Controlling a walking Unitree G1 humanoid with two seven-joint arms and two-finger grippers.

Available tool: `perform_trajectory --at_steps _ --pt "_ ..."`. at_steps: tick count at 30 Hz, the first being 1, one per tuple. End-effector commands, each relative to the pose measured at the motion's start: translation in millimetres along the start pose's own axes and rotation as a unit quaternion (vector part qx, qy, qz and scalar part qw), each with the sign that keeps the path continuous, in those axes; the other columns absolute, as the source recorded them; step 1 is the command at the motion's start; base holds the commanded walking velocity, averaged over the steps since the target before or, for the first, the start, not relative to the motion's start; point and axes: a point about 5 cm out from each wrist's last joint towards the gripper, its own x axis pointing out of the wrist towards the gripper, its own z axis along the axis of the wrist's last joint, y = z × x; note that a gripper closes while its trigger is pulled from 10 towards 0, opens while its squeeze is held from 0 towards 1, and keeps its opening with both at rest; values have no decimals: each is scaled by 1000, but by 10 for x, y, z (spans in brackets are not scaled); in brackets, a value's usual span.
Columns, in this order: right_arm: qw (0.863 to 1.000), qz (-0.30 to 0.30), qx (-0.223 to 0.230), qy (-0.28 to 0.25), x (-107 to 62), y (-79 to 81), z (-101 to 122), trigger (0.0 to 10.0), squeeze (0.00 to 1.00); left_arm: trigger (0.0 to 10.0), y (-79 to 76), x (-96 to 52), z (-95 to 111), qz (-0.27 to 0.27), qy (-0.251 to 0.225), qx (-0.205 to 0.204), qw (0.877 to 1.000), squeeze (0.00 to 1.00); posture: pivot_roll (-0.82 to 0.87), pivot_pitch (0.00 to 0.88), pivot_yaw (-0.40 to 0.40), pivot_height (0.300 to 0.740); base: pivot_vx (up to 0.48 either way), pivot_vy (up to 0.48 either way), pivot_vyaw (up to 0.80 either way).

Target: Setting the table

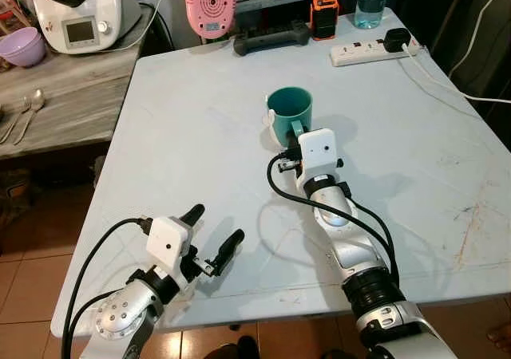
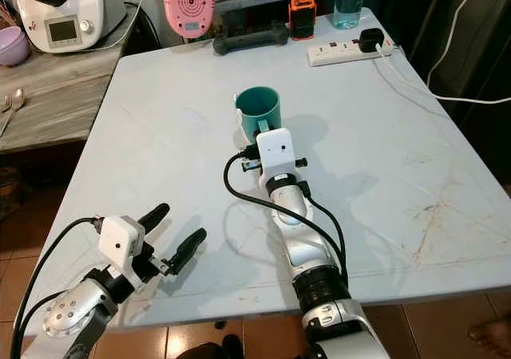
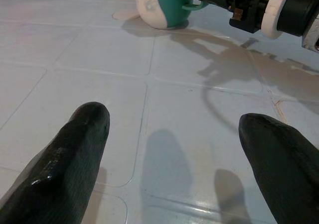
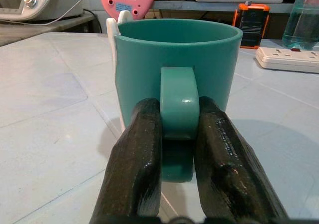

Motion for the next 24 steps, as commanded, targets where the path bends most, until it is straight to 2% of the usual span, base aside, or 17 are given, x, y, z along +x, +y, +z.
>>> perform_trajectory --at_steps 1,13,21,22,23,24 --pt "1000 7 3 -19 19 78 80 0 0 10000 31 -31 22 7 5 6 1000 0 -74 171 174 740 0 0 0" --pt "999 17 -6 -34 -38 73 107 0 0 10000 21 -25 30 12 3 8 1000 0 -85 163 166 740 0 0 0" --pt "994 39 -35 -92 -173 -3 288 0 0 10000 164 57 98 60 -26 2 998 0 -106 146 144 740 0 0 0" --pt "993 41 -42 -102 -202 -39 321 1059 0 10000 201 74 106 72 -32 0 997 0 -110 143 138 740 0 0 0" --pt "993 41 -42 -102 -202 -39 321 1059 0 10000 201 74 106 72 -32 0 997 0 -110 143 138 740 0 0 0" --pt "991 47 -57 -111 -239 -70 345 3451 0 10000 230 83 111 85 -38 -2 996 0 -116 136 134 740 0 0 0"
